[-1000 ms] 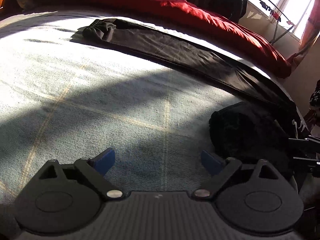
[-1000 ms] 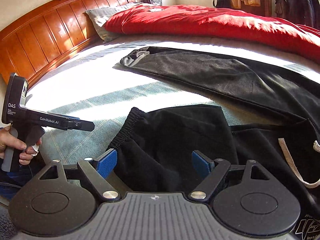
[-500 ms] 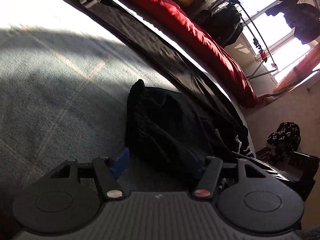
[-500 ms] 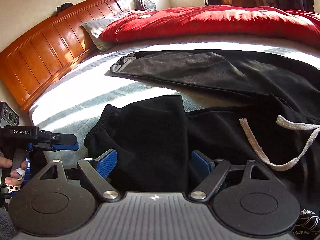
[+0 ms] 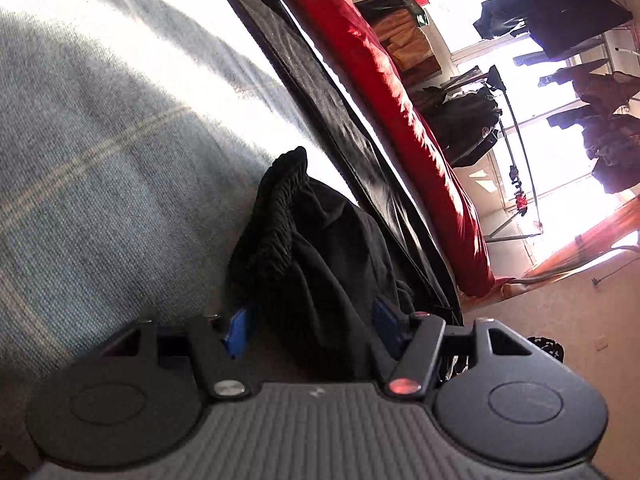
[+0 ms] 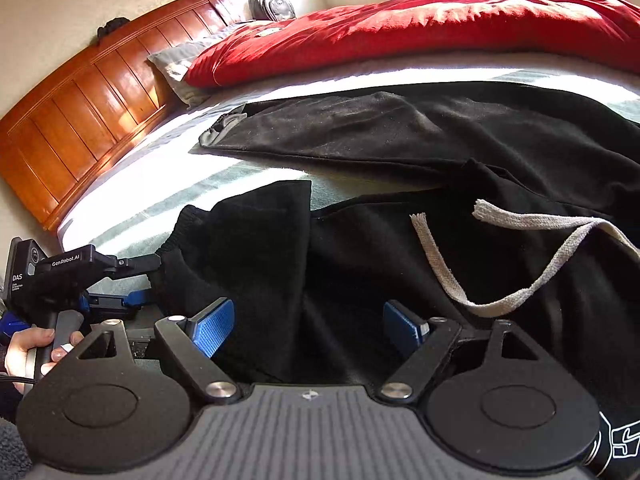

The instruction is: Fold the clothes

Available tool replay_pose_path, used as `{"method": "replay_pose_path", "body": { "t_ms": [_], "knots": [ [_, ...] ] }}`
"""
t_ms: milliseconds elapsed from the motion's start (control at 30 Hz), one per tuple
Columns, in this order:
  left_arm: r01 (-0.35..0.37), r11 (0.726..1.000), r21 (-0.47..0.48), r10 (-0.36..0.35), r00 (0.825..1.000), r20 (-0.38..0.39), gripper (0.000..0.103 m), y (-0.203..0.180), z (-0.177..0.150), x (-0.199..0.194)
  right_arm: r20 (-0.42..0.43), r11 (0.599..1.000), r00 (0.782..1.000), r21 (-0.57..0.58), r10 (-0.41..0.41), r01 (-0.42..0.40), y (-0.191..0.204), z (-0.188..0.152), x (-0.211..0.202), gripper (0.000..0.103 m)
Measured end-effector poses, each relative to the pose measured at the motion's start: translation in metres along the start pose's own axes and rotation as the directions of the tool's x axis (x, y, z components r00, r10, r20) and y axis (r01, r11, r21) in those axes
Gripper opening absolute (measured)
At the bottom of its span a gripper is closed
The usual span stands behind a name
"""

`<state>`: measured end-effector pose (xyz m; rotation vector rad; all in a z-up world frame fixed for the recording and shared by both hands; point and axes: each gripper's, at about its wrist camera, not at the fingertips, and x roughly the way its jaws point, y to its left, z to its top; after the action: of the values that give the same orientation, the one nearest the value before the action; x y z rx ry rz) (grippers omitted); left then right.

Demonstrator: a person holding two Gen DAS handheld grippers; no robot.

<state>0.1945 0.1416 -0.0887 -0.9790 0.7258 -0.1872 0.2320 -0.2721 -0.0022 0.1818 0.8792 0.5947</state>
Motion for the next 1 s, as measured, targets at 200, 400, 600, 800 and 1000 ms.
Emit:
{"method": "replay_pose_path", "body": {
  "t_ms": [200,400,600,800,1000],
  "knots": [
    [0.010,0.999,0.035,-0.014,0.994,0.104,0.060,-0.007,0.004,-0.002,-0.020,0.999,1.000,0.031,-0.018,0.018,-0.003,-0.004,0.007,0.085],
    [-0.002,0.998,0.060,-0.003,0.997,0.082,0.060,-0.006,0.017,0.002,-0.055,0.996,0.998,0.075,-0.039,0.043,-0.005,-0.009,0.019,0.085],
    [-0.003,1.000,0.028,0.002,0.999,0.042,0.061,0.006,0.014,-0.003,-0.061,0.993,0.996,0.092,-0.065,0.070,0.002,-0.010,0.027,0.085],
    [0.010,0.999,0.040,-0.012,0.999,0.049,0.061,0.009,0.034,0.015,-0.070,0.990,0.994,0.111,-0.082,0.089,0.004,-0.007,0.035,0.088],
    [0.051,0.997,0.054,-0.052,0.998,0.019,0.061,0.010,0.035,0.011,-0.069,0.988,0.992,0.113,-0.102,0.109,0.008,-0.008,0.037,0.090]
  ]
}}
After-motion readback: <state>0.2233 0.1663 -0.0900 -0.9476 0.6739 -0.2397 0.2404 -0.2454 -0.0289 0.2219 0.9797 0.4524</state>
